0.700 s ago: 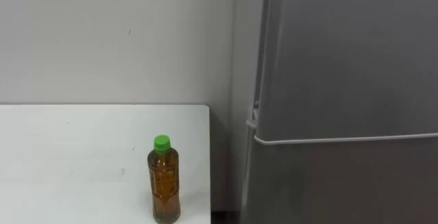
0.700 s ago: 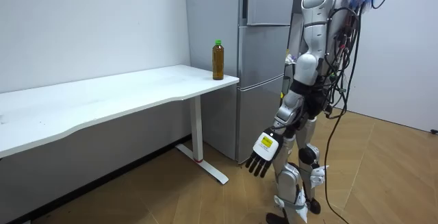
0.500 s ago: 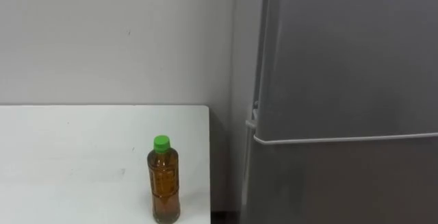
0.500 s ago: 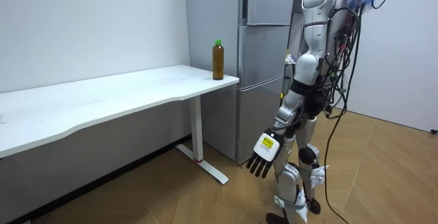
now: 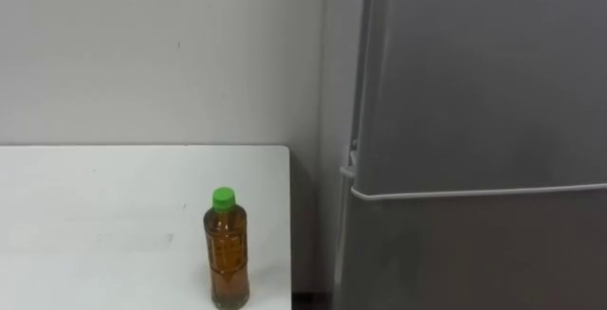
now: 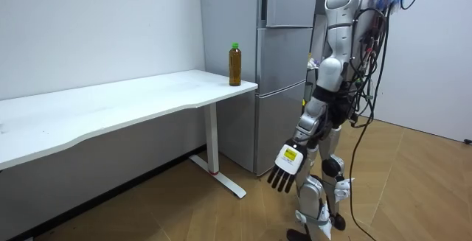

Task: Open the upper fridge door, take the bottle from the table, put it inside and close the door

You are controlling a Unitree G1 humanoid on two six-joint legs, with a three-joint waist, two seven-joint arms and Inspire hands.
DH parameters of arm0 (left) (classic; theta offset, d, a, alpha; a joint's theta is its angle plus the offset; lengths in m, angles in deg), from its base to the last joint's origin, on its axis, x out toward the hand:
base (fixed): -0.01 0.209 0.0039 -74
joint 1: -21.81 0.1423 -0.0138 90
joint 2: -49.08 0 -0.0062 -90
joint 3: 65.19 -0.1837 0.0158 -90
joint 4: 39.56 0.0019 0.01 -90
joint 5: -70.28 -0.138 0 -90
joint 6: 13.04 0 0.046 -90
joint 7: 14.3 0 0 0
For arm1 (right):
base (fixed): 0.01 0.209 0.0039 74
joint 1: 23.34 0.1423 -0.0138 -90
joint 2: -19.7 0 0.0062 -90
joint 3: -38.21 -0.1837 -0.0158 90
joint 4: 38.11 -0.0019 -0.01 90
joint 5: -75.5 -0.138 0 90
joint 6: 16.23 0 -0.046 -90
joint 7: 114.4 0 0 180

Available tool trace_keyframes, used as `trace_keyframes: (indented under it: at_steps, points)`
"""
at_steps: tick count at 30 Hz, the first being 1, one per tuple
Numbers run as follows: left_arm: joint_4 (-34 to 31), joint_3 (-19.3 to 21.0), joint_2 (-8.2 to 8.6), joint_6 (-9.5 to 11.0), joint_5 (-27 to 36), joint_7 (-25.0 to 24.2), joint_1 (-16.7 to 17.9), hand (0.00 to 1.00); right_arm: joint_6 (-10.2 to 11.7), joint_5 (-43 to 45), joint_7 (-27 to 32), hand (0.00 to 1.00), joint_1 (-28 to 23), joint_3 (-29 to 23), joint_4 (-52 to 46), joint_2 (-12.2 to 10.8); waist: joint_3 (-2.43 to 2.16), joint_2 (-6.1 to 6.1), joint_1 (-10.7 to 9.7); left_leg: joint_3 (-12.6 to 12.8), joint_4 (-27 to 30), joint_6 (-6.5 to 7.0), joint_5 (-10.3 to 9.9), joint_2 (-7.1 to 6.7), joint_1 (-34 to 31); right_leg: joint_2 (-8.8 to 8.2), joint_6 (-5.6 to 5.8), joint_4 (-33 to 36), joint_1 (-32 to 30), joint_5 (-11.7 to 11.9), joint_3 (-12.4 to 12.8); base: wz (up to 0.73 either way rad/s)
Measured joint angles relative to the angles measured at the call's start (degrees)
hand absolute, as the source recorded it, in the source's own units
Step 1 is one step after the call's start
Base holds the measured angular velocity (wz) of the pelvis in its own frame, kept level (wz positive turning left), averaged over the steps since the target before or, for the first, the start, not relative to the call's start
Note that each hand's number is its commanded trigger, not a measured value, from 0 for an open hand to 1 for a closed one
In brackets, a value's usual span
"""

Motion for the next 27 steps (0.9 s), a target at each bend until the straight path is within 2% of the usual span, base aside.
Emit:
trace_keyframes:
  at_steps: [2,3,8,12,15,18,21,22,24,27]
  points:
    - [0.0,0.0,-0.08,0.0,1.5,-0.4,0.3,0.00,0.0,0.0,0.0,0.00,0.0,0.0,0.0,0.0,0.01,-0.02,0.0,0.0,0.0,0.00,0.0,0.00,0.0,0.00,0.00,0.0,0.0,0.0,0.0,0.00]
    - [0.0,0.0,-0.08,0.0,2.1,-0.4,0.5,0.00,0.0,0.0,0.0,0.00,0.0,0.0,0.0,0.0,0.17,-0.28,0.0,0.0,0.0,0.00,0.0,0.00,0.0,-0.01,0.00,0.0,-0.1,0.0,-0.1,0.00]
    - [-0.1,0.2,0.08,0.0,9.7,-0.3,1.3,0.00,-0.5,-1.3,0.0,0.00,-0.1,0.0,-0.1,0.0,-0.08,0.07,0.3,0.0,0.1,0.00,0.0,0.00,-0.3,-0.02,0.00,-0.2,-0.6,0.0,-0.1,0.00]
    - [-0.1,2.1,0.40,0.0,17.1,-0.1,1.2,0.00,-0.5,-1.2,0.0,0.00,-0.1,-0.1,-0.2,-0.1,-0.15,0.15,1.0,0.0,0.4,0.00,0.0,-0.01,-0.6,-0.06,0.00,-0.2,-0.9,0.0,0.1,0.00]
    - [-0.1,3.0,0.46,0.1,19.3,0.2,0.7,0.00,-0.5,-1.3,-0.1,0.00,-0.1,-0.8,0.0,-0.1,-0.17,0.21,1.4,-0.1,0.4,0.00,0.0,-0.02,-0.5,-0.06,0.01,-0.2,-0.7,0.0,0.1,0.00]
    - [-0.8,4.3,0.52,0.1,23.5,1.5,-0.2,0.00,-0.5,-0.6,-0.7,0.00,-0.1,-1.2,-0.2,0.0,-0.16,0.77,1.5,-0.2,0.5,0.00,0.0,-0.02,-0.2,-0.06,0.01,-0.2,0.1,0.0,-0.1,0.00]
    - [-3.9,6.7,0.52,0.1,28.3,3.0,-0.5,0.00,-0.5,0.0,-1.3,0.00,-0.3,-1.9,-0.4,0.4,-0.16,1.75,1.5,-0.2,0.3,0.00,0.0,-0.01,0.3,-0.06,0.00,-0.1,0.4,0.0,0.0,0.00]
    - [-4.9,7.8,0.43,0.1,30.2,3.9,-1.0,0.00,-0.6,0.0,-1.3,0.00,-0.3,-2.1,-0.5,0.8,-0.01,2.26,1.6,-0.2,0.1,0.01,0.0,-0.01,0.7,-0.07,0.00,0.0,0.6,0.0,0.0,0.00]
    - [-9.9,10.4,0.25,0.0,34.8,6.5,-1.5,0.00,-1.3,0.1,-1.2,0.00,-0.3,-3.0,-1.5,1.1,0.03,2.69,1.5,-0.2,0.0,0.00,0.0,-0.01,1.0,-0.06,0.00,-0.1,0.8,0.0,0.1,0.00]
    - [-14.3,10.8,-0.72,0.9,38.8,8.6,-2.6,0.00,-1.7,0.7,-1.2,0.00,-0.7,-3.3,-2.7,1.4,0.18,3.16,1.6,-0.2,0.1,0.03,0.0,-0.06,1.0,-0.09,-0.02,-0.1,0.8,-0.1,0.3,-0.01]
